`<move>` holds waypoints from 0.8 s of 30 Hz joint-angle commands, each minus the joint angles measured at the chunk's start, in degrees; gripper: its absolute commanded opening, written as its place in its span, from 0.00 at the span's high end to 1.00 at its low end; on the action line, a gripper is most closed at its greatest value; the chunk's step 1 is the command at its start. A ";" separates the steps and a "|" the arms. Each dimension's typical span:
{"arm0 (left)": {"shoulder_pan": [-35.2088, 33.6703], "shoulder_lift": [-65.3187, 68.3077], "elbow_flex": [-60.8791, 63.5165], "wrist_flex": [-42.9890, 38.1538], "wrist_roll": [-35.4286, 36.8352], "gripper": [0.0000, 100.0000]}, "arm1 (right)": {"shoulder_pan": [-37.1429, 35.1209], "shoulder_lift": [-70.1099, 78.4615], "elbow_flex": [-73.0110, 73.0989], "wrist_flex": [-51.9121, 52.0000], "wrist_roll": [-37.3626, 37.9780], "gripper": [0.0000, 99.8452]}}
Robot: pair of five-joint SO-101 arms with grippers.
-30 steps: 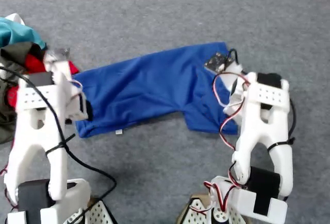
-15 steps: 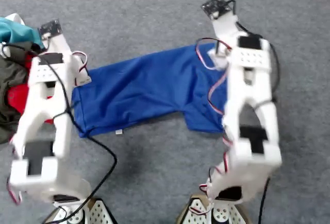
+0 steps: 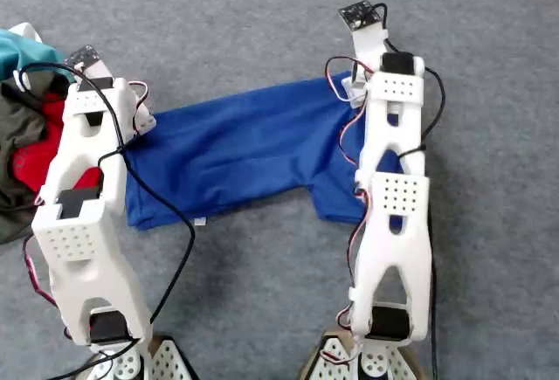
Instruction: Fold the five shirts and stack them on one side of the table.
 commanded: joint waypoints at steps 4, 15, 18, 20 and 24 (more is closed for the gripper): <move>-1.58 -4.79 -1.76 1.76 -2.46 0.98 | 0.31 -1.63 -11.30 8.88 2.02 0.99; -0.97 -17.36 7.65 -3.08 -2.46 0.98 | -0.48 -9.63 -10.07 9.67 0.35 0.99; -0.44 -15.96 11.25 -5.01 -2.46 0.98 | -0.31 -6.20 -7.78 8.79 0.70 0.99; -0.09 -14.99 13.36 -6.68 -2.81 0.98 | 0.13 -4.35 -7.34 9.41 1.05 0.98; 0.18 -11.65 14.07 -8.88 -2.90 0.98 | 2.59 -0.40 -6.73 6.95 4.48 0.98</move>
